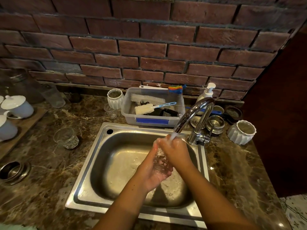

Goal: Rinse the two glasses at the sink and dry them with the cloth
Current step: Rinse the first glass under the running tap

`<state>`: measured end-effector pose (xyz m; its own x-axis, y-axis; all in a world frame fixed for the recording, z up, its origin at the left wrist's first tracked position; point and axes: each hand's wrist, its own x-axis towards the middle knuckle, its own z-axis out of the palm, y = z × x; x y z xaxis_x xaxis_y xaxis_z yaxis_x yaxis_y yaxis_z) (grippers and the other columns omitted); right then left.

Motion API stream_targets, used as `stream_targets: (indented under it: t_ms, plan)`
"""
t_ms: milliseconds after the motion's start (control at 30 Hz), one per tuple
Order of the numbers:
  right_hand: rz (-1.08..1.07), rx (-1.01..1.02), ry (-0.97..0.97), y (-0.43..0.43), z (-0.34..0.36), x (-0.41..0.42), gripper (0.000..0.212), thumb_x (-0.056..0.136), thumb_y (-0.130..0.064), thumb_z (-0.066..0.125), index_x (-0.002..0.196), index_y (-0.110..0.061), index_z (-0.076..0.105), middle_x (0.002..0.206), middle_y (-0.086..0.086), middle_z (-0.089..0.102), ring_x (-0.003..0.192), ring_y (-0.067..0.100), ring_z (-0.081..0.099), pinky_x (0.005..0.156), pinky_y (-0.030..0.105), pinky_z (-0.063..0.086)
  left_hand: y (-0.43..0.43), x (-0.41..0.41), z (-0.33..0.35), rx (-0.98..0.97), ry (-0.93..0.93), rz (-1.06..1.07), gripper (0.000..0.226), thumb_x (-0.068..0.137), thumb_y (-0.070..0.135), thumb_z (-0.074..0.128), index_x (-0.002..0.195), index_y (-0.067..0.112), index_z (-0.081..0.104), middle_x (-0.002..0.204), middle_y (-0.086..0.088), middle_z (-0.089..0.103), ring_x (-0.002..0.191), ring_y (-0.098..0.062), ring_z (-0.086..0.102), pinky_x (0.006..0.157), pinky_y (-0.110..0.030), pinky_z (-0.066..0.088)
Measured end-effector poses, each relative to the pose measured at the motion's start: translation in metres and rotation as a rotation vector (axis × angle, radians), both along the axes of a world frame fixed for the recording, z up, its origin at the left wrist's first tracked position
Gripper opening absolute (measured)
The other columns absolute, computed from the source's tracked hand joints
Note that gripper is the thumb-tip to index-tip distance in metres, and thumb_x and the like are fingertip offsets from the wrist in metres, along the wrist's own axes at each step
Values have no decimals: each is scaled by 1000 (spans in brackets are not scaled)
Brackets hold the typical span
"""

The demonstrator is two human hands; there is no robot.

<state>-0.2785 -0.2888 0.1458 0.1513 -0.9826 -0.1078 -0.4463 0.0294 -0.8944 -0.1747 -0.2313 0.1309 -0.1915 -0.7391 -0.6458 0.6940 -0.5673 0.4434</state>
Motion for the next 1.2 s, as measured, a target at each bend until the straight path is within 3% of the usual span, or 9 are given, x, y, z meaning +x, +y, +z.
stream_targets:
  t_ms: [133, 267, 367, 567, 767, 867, 933, 1100, 1200]
  plan:
    - [-106, 19, -70, -6, 8, -3, 31, 96, -34, 62, 69, -19, 61, 59, -1, 61, 55, 12, 61, 53, 26, 47, -2, -4, 3, 1, -6, 6, 60, 90, 57, 62, 113, 4, 76, 104, -19, 72, 89, -25, 64, 76, -33, 50]
    - [26, 16, 32, 14, 0, 3, 32, 81, -55, 69, 93, -25, 63, 86, -1, 71, 81, 12, 71, 70, 33, 60, -6, -1, 5, -8, -34, 51, 50, 90, 52, 66, 116, 11, 75, 117, -19, 74, 118, -32, 65, 99, -44, 53]
    - [18, 15, 57, 9, 13, 0, 24, 86, -47, 69, 79, -25, 62, 77, -2, 67, 74, 10, 67, 69, 31, 57, -3, 1, 8, -15, 41, -18, 49, 83, 50, 70, 97, 5, 82, 102, -16, 76, 101, -26, 65, 83, -33, 50]
    - [99, 253, 91, -27, 27, 4, 25, 100, -22, 52, 75, -20, 54, 71, -4, 55, 86, 21, 61, 66, 12, 44, -3, 0, 4, -43, -50, -86, 71, 92, 67, 50, 117, 2, 67, 98, -22, 70, 73, -23, 65, 62, -28, 52]
    - [22, -89, 142, -20, 9, 2, 22, 101, -21, 51, 92, -8, 67, 70, -16, 50, 63, -7, 53, 65, 2, 40, -11, 3, 14, -135, -280, -93, 48, 92, 58, 59, 121, 21, 68, 121, -20, 71, 100, -34, 65, 78, -40, 54]
    - [-21, -63, 18, 4, 0, 7, 25, 91, -45, 60, 99, -22, 63, 87, -6, 67, 84, 4, 67, 76, 27, 56, -13, 3, 17, -61, -160, 34, 46, 97, 50, 57, 118, 11, 67, 100, -17, 79, 93, -29, 75, 79, -41, 58]
    - [-51, -45, -27, 18, -8, 6, 47, 79, -58, 63, 111, -24, 60, 98, -9, 67, 92, 3, 65, 80, 23, 55, -15, 3, 11, -36, -157, 33, 45, 98, 49, 56, 116, 9, 68, 93, -14, 80, 91, -30, 76, 78, -44, 59]
    - [-105, 54, -6, 4, -2, -5, 31, 94, -39, 61, 73, -17, 65, 65, -3, 65, 64, 14, 65, 64, 27, 51, -4, -1, 4, 62, -72, 9, 50, 94, 50, 61, 101, 4, 80, 109, -21, 76, 103, -30, 68, 97, -42, 50]
    - [-81, 1, 43, 3, -6, -6, 32, 100, -28, 51, 83, -6, 67, 71, 3, 65, 70, 21, 63, 65, 26, 51, -4, -6, 1, 77, -51, 74, 51, 98, 50, 56, 118, 5, 69, 112, -22, 75, 108, -32, 67, 104, -44, 47]
